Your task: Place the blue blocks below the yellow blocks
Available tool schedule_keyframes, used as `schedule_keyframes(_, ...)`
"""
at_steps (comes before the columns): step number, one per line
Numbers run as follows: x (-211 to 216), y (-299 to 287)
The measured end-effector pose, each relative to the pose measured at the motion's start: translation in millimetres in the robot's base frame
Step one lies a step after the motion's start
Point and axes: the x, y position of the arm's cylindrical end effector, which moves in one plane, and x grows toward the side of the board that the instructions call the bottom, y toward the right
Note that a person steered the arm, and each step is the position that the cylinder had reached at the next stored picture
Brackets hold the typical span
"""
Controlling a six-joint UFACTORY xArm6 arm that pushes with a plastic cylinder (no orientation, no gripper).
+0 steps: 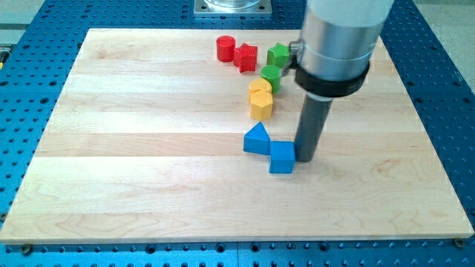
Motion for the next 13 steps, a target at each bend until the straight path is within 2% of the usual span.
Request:
schedule_keyframes(1,22,-29)
schedule_keyframes(4,75,-33)
schedule_keyframes(5,81,-78)
schedule_keyframes(6,80,-94)
schedule_keyframes(7,79,-86)
schedule_keyframes(8,58,-56)
schedule_keyframes(9,34,-51)
schedule_keyframes(11,31,-51)
schedule_keyframes(12,49,-71)
schedule_keyframes(13,54,-124)
